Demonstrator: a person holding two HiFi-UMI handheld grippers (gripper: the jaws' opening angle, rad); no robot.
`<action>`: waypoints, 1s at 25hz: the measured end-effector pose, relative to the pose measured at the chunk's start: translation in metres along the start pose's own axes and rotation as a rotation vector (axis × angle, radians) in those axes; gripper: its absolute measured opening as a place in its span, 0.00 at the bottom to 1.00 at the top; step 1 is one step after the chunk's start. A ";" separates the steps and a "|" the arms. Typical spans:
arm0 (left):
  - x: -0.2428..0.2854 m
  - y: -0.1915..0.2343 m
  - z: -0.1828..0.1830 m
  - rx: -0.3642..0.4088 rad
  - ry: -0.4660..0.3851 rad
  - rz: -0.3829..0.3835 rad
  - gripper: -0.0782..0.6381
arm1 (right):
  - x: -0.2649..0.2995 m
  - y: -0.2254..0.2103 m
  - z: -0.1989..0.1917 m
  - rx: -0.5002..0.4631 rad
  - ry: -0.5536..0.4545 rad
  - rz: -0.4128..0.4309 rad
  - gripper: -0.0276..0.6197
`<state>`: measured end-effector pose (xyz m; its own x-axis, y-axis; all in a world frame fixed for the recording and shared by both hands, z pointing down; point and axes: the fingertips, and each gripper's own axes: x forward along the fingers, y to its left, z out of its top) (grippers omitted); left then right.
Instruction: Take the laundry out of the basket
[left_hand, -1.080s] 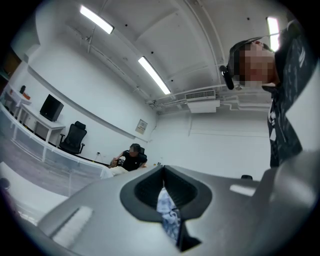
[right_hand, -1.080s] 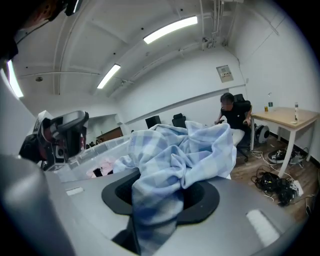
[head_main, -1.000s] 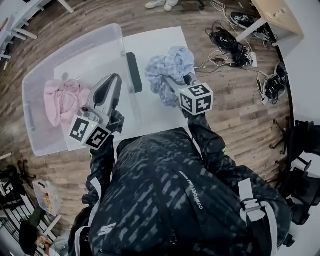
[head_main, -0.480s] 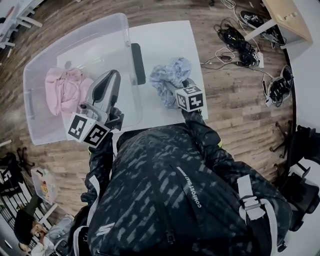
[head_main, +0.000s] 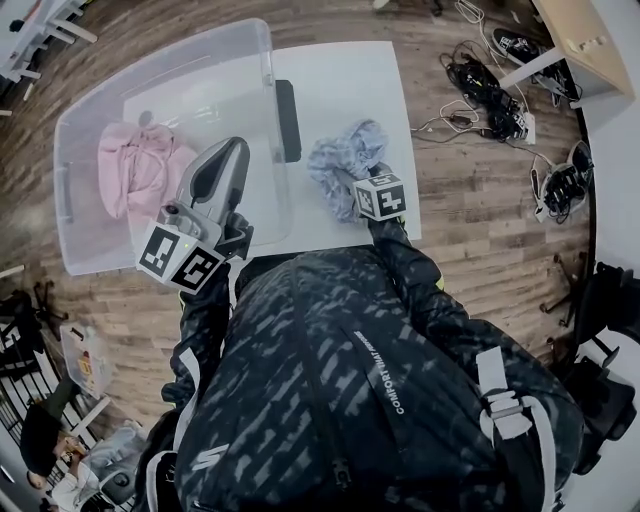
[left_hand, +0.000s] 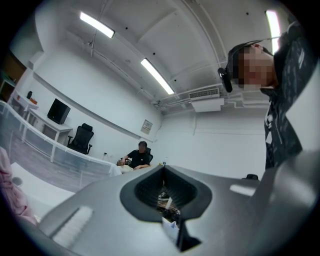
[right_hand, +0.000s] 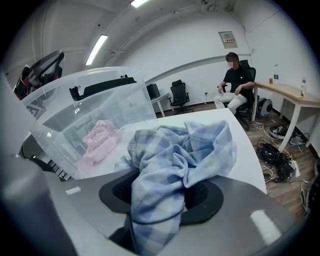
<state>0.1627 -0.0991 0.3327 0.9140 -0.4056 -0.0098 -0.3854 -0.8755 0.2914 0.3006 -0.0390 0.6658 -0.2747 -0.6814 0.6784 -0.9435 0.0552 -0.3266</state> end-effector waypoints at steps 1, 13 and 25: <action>-0.001 0.002 0.000 0.001 0.000 0.003 0.12 | 0.003 0.000 -0.002 0.002 0.007 -0.001 0.38; -0.004 0.006 -0.002 0.004 0.003 0.014 0.12 | -0.017 0.009 0.014 -0.073 0.019 0.005 0.57; -0.002 0.004 0.000 -0.002 -0.015 0.005 0.12 | -0.078 0.044 0.115 -0.148 -0.208 0.075 0.44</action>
<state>0.1589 -0.1018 0.3338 0.9101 -0.4137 -0.0224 -0.3896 -0.8729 0.2939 0.3020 -0.0671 0.5228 -0.3153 -0.8061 0.5007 -0.9430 0.2071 -0.2604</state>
